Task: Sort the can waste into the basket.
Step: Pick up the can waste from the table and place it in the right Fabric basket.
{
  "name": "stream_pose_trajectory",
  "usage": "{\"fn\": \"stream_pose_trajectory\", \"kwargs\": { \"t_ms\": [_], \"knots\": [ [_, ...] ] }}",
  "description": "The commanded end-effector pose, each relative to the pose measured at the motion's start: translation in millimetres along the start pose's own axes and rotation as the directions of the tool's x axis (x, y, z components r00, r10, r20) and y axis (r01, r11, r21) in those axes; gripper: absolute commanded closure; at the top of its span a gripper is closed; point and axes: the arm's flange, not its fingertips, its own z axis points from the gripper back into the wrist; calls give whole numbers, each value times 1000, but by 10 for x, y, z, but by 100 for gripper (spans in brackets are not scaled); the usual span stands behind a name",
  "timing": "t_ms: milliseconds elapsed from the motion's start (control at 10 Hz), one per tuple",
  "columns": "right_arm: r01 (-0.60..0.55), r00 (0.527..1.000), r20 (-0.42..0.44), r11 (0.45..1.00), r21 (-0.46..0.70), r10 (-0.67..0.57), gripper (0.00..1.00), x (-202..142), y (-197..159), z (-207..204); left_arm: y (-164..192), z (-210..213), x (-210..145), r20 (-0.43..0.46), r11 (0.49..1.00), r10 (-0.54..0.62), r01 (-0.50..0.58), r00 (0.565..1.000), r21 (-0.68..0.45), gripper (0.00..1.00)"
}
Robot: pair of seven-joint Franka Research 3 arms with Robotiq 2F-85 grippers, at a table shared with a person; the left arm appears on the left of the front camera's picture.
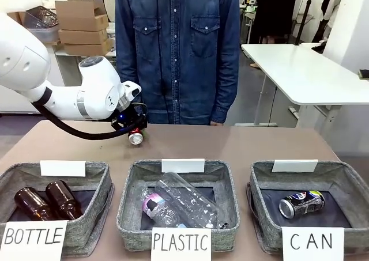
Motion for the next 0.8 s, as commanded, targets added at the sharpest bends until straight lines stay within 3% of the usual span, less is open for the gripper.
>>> {"fn": "stream_pose_trajectory", "kwargs": {
  "t_ms": [0, 200, 300, 400, 500, 700],
  "knots": [
    [-25, 1000, -7, 1000, 2, 25, 0, 8, 3, 11, 126, 520, -235, -63, 995, -62, 67, 996, 73, 100],
    [-25, 1000, -7, 1000, 2, 25, 0, 8, 3, 11, 434, 1662, -791, 59, 963, -265, 268, 962, -42, 100],
    [-25, 1000, -7, 1000, 2, 25, 0, 8, 3, 11, 636, 2236, -1143, 70, 910, -362, 368, 930, -188, 100],
    [-25, 1000, -7, 1000, 2, 25, 0, 8, 3, 11, 790, 2698, -1527, 173, 860, -405, 438, 898, -263, 100],
    [-25, 1000, -7, 1000, 2, 25, 0, 8, 3, 11, 893, 3025, -1949, 269, 799, -443, 513, 855, -314, 100],
    [-25, 1000, -7, 1000, 2, 25, 0, 8, 3, 11, 969, 3197, -2488, 346, 681, -485, 595, 803, -427, 100]
  ]
}}
